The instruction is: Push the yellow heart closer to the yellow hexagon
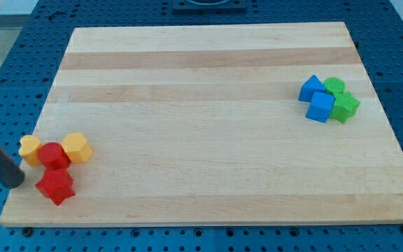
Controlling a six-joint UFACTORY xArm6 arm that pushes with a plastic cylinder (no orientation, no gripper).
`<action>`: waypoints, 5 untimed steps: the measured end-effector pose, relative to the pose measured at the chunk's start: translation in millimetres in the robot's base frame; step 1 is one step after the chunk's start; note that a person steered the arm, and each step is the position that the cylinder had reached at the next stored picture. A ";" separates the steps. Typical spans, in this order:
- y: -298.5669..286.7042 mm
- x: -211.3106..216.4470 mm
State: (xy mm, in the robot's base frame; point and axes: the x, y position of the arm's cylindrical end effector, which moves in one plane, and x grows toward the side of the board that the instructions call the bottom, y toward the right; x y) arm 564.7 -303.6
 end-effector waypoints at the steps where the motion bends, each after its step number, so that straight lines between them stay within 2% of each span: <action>1: 0.0 0.0; 4: 22.9 -73.4; 5: 20.4 -76.0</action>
State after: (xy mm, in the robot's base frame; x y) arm 488.7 -283.2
